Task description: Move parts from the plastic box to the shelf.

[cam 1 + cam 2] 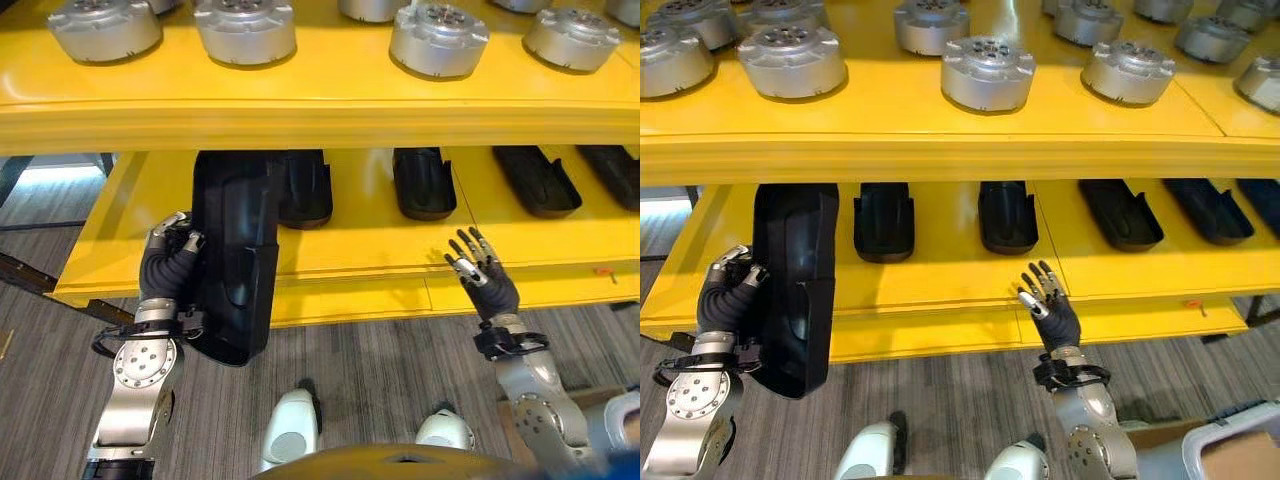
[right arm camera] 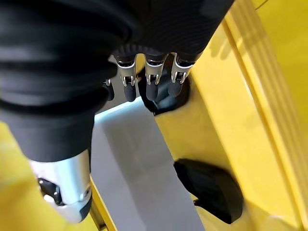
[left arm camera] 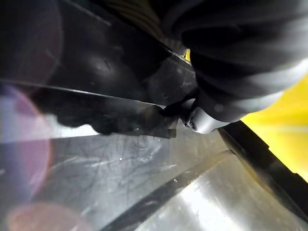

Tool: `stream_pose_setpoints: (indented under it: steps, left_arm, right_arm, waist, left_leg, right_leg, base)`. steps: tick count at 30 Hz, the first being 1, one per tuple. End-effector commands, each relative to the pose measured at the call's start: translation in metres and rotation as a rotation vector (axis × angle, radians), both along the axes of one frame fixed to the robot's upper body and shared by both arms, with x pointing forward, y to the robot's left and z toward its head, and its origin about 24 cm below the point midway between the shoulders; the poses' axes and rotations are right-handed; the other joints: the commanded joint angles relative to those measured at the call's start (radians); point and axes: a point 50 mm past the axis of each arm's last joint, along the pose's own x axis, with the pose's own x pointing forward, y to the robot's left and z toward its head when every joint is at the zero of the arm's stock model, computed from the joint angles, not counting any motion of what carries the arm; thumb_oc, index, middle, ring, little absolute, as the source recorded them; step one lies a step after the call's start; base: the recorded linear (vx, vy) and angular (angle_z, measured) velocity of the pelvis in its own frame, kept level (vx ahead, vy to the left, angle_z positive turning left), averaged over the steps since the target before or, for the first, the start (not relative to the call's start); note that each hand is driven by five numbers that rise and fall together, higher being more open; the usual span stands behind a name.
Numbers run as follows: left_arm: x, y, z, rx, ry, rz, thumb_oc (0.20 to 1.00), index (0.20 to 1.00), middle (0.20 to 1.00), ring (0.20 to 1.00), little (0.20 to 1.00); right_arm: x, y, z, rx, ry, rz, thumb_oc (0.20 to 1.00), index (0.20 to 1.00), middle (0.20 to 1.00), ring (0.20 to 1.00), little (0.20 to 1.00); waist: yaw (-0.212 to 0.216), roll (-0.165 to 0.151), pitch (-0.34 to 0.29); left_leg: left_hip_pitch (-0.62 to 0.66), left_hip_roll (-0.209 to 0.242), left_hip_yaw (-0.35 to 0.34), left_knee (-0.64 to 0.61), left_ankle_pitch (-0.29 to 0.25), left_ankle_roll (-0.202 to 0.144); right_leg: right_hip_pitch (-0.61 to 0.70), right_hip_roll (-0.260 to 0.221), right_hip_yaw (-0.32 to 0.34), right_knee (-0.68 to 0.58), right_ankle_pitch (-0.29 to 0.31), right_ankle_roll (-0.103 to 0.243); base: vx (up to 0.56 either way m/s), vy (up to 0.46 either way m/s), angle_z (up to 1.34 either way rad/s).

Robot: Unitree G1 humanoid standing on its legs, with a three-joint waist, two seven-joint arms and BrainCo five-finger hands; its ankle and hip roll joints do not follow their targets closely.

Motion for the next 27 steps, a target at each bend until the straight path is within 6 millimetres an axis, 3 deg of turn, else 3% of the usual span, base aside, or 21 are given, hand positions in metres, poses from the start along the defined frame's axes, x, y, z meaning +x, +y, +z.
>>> stream_pose_setpoints:
  steps: [1, 4, 5, 6, 11, 12, 17, 18, 19, 20, 22, 23, 24, 26, 27]
  left_arm:
    - [0.002, -0.016, 0.033, 0.006, -0.189, -0.099, 0.200, 0.200, 0.200, 0.200, 0.200]
    - [0.001, -0.018, 0.029, -0.017, -0.178, -0.104, 0.200, 0.200, 0.200, 0.200, 0.200]
    - [0.003, -0.022, 0.025, -0.022, -0.167, -0.124, 0.200, 0.200, 0.200, 0.200, 0.200]
    - [0.002, -0.022, 0.024, -0.042, -0.167, -0.121, 0.200, 0.200, 0.200, 0.200, 0.200]
    - [-0.004, -0.023, 0.017, -0.060, -0.128, -0.128, 0.200, 0.200, 0.200, 0.200, 0.200]
    - [0.000, -0.025, 0.018, -0.072, -0.137, -0.137, 0.200, 0.200, 0.200, 0.200, 0.200]
    - [0.003, -0.028, 0.020, -0.081, -0.156, -0.153, 0.200, 0.200, 0.200, 0.200, 0.200]
    - [0.003, -0.029, 0.020, -0.088, -0.157, -0.153, 0.200, 0.200, 0.200, 0.200, 0.200]
    - [0.002, -0.029, 0.020, -0.088, -0.157, -0.153, 0.200, 0.200, 0.200, 0.200, 0.200]
    - [0.001, -0.027, 0.018, -0.090, -0.153, -0.140, 0.200, 0.200, 0.200, 0.200, 0.200]
    - [-0.001, -0.025, 0.019, -0.091, -0.158, -0.121, 0.200, 0.200, 0.200, 0.200, 0.200]
    - [-0.001, -0.025, 0.019, -0.091, -0.158, -0.121, 0.200, 0.200, 0.200, 0.200, 0.200]
    - [-0.003, -0.023, 0.019, -0.099, -0.161, -0.094, 0.200, 0.200, 0.200, 0.200, 0.200]
    - [-0.004, -0.021, 0.020, -0.118, -0.176, -0.073, 0.200, 0.200, 0.200, 0.200, 0.200]
    - [-0.004, -0.021, 0.020, -0.118, -0.177, -0.073, 0.200, 0.200, 0.200, 0.200, 0.200]
  right_arm:
    - [0.010, -0.014, 0.022, -0.048, -0.122, -0.032, 1.000, 1.000, 1.000, 1.000, 1.000]
    - [0.010, -0.014, 0.024, -0.058, -0.127, -0.022, 1.000, 1.000, 1.000, 1.000, 1.000]
    - [0.009, -0.014, 0.024, -0.061, -0.127, -0.021, 1.000, 1.000, 1.000, 1.000, 1.000]
    - [0.009, -0.015, 0.024, -0.065, -0.127, -0.020, 1.000, 1.000, 1.000, 1.000, 1.000]
    - [0.006, -0.017, 0.021, -0.059, -0.106, -0.022, 1.000, 1.000, 1.000, 1.000, 1.000]
    - [0.005, -0.021, 0.023, -0.070, -0.113, -0.027, 1.000, 1.000, 1.000, 1.000, 1.000]
    - [0.006, -0.026, 0.026, -0.085, -0.125, -0.043, 1.000, 1.000, 1.000, 1.000, 1.000]
    - [0.004, -0.028, 0.026, -0.084, -0.123, -0.056, 1.000, 1.000, 1.000, 1.000, 1.000]
    - [0.004, -0.028, 0.026, -0.084, -0.122, -0.056, 1.000, 1.000, 1.000, 1.000, 1.000]
    - [0.004, -0.029, 0.025, -0.079, -0.120, -0.066, 1.000, 1.000, 1.000, 1.000, 1.000]
    - [0.005, -0.029, 0.023, -0.084, -0.110, -0.069, 1.000, 1.000, 1.000, 1.000, 1.000]
    - [0.005, -0.029, 0.023, -0.084, -0.110, -0.069, 1.000, 1.000, 1.000, 1.000, 1.000]
    - [0.007, -0.030, 0.023, -0.100, -0.103, -0.069, 1.000, 1.000, 1.000, 1.000, 1.000]
    - [0.010, -0.032, 0.025, -0.119, -0.111, -0.072, 1.000, 1.000, 1.000, 1.000, 1.000]
    - [0.010, -0.032, 0.025, -0.119, -0.111, -0.071, 1.000, 1.000, 1.000, 1.000, 1.000]
  waist:
    - [-0.047, 0.020, -0.003]
    - [-0.051, 0.006, -0.004]
    - [-0.062, -0.007, -0.014]
    - [-0.056, -0.008, -0.018]
    - [-0.049, -0.006, -0.034]
    - [-0.052, -0.012, -0.015]
    - [-0.064, -0.008, 0.013]
    - [-0.065, -0.008, 0.019]
    - [-0.065, -0.005, 0.022]
    - [-0.069, -0.009, 0.030]
    - [-0.065, -0.013, 0.027]
    - [-0.065, -0.013, 0.027]
    - [-0.061, -0.008, 0.016]
    - [-0.056, 0.007, 0.020]
    - [-0.055, 0.007, 0.019]
  left_leg:
    - [0.209, -0.067, 0.022, -0.235, 0.037, 0.020]
    - [0.215, -0.074, 0.025, -0.231, 0.031, 0.009]
    - [0.208, -0.082, 0.017, -0.214, 0.023, 0.009]
    - [0.205, -0.082, 0.019, -0.206, 0.021, 0.004]
    - [0.221, -0.070, 0.027, -0.170, 0.003, -0.004]
    - [0.186, -0.065, 0.031, -0.093, 0.000, -0.021]
    - [0.125, -0.025, 0.067, 0.047, -0.014, -0.056]
    - [0.106, -0.001, 0.081, 0.075, 0.016, -0.066]
    - [0.108, 0.003, 0.079, 0.083, 0.008, -0.069]
    - [0.101, 0.071, 0.070, 0.063, 0.058, -0.081]
    - [0.119, 0.123, 0.036, -0.004, 0.090, -0.081]
    - [0.121, 0.122, 0.036, -0.008, 0.092, -0.081]
    - [0.132, 0.195, -0.023, -0.121, 0.177, -0.097]
    - [0.136, 0.265, -0.078, -0.195, 0.283, -0.118]
    - [0.137, 0.265, -0.077, -0.198, 0.285, -0.118]
  right_leg:
    - [0.064, 0.148, 0.035, -0.112, -0.098, 0.024]
    - [0.090, 0.186, 0.080, -0.219, -0.103, 0.002]
    - [0.119, 0.221, 0.180, -0.290, -0.094, -0.005]
    - [0.134, 0.227, 0.185, -0.311, -0.084, -0.005]
    - [0.193, 0.224, 0.146, -0.348, -0.088, -0.012]
    - [0.197, 0.213, 0.123, -0.345, -0.093, -0.022]
    - [0.212, 0.203, 0.078, -0.349, -0.109, -0.038]
    - [0.218, 0.199, 0.064, -0.356, -0.111, -0.040]
    - [0.223, 0.202, 0.064, -0.354, -0.115, -0.041]
    - [0.236, 0.186, 0.061, -0.349, -0.127, -0.042]
    - [0.232, 0.160, 0.064, -0.339, -0.134, -0.027]
    - [0.232, 0.160, 0.064, -0.338, -0.135, -0.027]
    - [0.211, 0.132, 0.081, -0.306, -0.148, -0.005]
    - [0.171, 0.107, 0.110, -0.218, -0.175, 0.005]
    - [0.168, 0.107, 0.110, -0.214, -0.177, 0.005]
  base:
    - [0.05, -0.004, -0.19]
    - [0.06, -0.049, -0.07]
    - [0.10, -0.097, 0.03]
    - [0.13, -0.129, 0.21]
    - [0.10, -0.113, 0.03]
    - [0.00, -0.115, 0.10]
    - [-0.04, -0.068, 0.33]
    - [-0.01, -0.022, 0.07]
    - [0.01, 0.033, 0.08]
    - [0.05, 0.094, 0.09]
    - [0.05, 0.119, 0.10]
    - [0.08, 0.193, 0.06]
    - [0.09, 0.237, 0.01]
    - [0.08, 0.263, 0.00]
    - [0.02, 0.095, -0.17]
